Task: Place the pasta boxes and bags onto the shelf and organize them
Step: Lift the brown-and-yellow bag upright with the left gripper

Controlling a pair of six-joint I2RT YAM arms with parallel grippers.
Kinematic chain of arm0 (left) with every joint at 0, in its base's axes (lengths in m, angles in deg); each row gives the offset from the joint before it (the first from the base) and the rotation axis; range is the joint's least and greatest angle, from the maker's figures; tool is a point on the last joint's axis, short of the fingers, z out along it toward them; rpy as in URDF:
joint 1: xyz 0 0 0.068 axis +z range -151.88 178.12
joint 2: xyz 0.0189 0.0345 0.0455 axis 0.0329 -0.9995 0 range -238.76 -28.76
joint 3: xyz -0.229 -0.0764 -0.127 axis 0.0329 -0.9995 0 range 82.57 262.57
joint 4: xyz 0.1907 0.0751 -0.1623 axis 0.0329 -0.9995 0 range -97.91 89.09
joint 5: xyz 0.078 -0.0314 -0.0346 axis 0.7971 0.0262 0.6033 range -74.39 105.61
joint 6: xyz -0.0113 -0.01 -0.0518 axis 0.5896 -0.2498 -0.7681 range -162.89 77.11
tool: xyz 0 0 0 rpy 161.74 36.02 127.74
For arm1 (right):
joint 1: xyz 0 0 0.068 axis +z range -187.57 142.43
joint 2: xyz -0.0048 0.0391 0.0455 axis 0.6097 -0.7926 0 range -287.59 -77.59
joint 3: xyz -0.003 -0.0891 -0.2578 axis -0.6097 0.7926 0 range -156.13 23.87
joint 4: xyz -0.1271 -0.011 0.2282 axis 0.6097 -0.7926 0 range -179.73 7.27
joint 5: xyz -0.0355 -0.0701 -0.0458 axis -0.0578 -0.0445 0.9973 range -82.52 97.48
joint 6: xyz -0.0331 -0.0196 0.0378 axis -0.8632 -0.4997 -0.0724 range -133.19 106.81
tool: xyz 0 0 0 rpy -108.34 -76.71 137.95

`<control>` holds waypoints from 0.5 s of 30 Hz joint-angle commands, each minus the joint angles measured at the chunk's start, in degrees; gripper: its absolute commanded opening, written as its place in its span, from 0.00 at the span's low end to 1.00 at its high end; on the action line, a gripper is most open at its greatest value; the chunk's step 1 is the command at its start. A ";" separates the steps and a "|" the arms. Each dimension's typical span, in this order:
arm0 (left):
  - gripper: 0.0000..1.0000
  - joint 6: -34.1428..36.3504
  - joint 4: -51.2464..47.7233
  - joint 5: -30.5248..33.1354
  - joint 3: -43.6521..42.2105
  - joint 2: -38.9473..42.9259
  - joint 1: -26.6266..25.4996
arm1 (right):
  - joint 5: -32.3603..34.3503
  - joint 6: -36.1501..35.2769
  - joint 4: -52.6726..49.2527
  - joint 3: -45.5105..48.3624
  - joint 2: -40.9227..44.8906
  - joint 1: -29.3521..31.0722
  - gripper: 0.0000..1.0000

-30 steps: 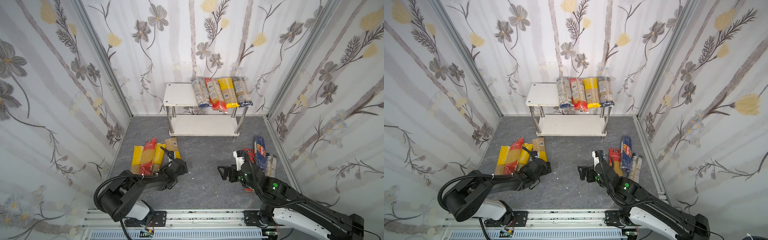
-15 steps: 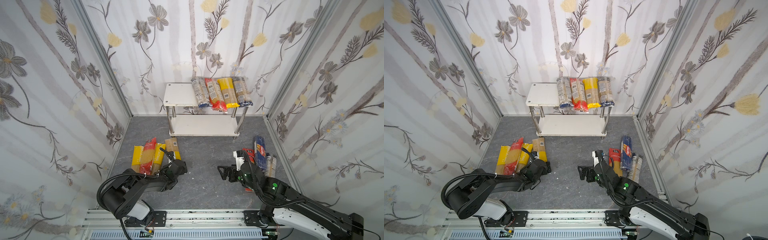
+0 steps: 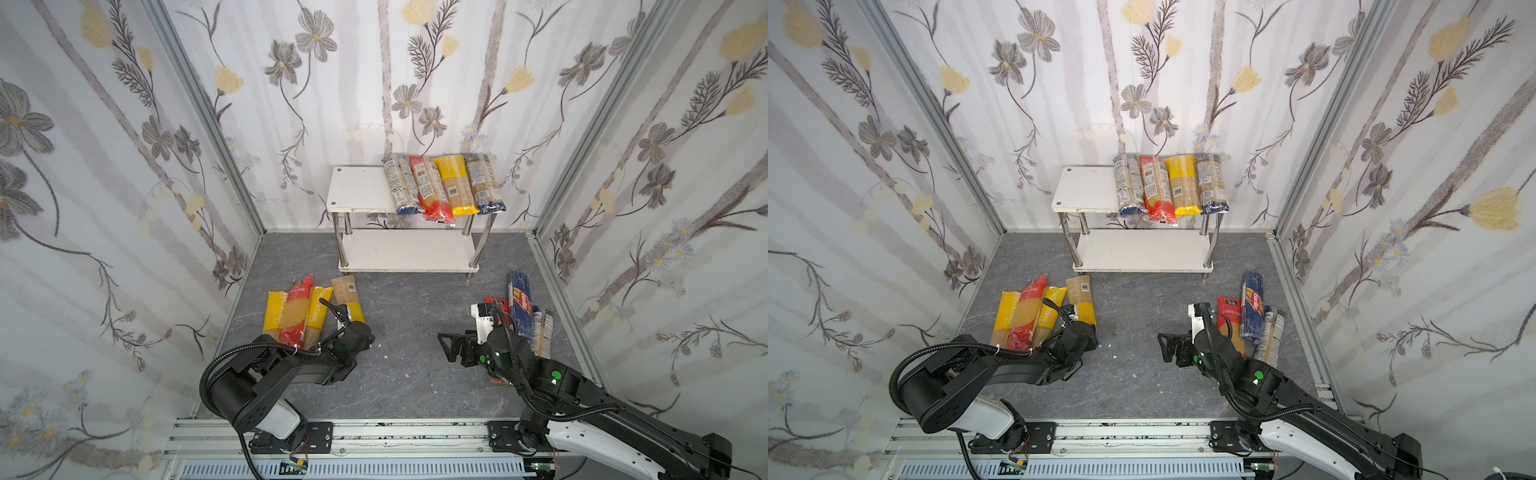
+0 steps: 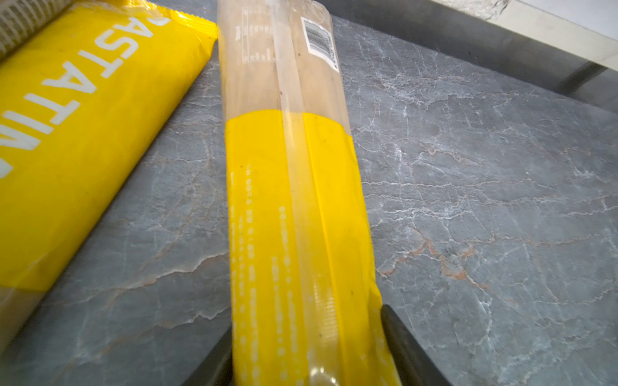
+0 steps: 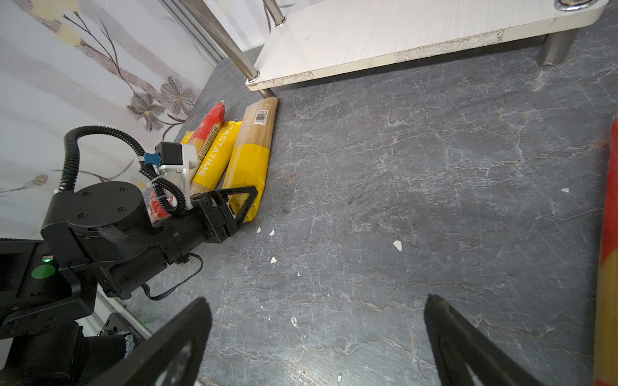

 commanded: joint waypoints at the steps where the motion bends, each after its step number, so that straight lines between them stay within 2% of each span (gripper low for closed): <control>1: 0.50 -2.91 -10.84 -11.53 -1.37 0.56 -0.65 | 0.60 0.80 0.86 0.19 0.66 0.45 1.00; 3: 0.45 -3.21 -11.12 -12.48 -1.79 1.61 -0.76 | 0.87 1.20 0.67 0.42 1.37 0.89 1.00; 5: 0.30 -3.64 -11.48 -13.68 -2.31 3.28 -0.86 | 1.14 1.65 0.49 0.82 2.25 1.45 1.00; 8: 0.17 -4.42 -12.53 -15.01 -2.88 7.57 -1.35 | 1.48 2.20 0.15 1.40 3.45 2.11 1.00; 11: 0.08 -4.85 -14.52 -15.44 -3.34 12.82 -1.72 | 1.90 2.57 -0.21 1.82 4.34 2.64 1.00; 15: 0.04 -5.50 -16.74 -16.95 -4.47 20.80 -1.82 | 2.37 2.75 -0.56 1.81 4.98 3.12 1.00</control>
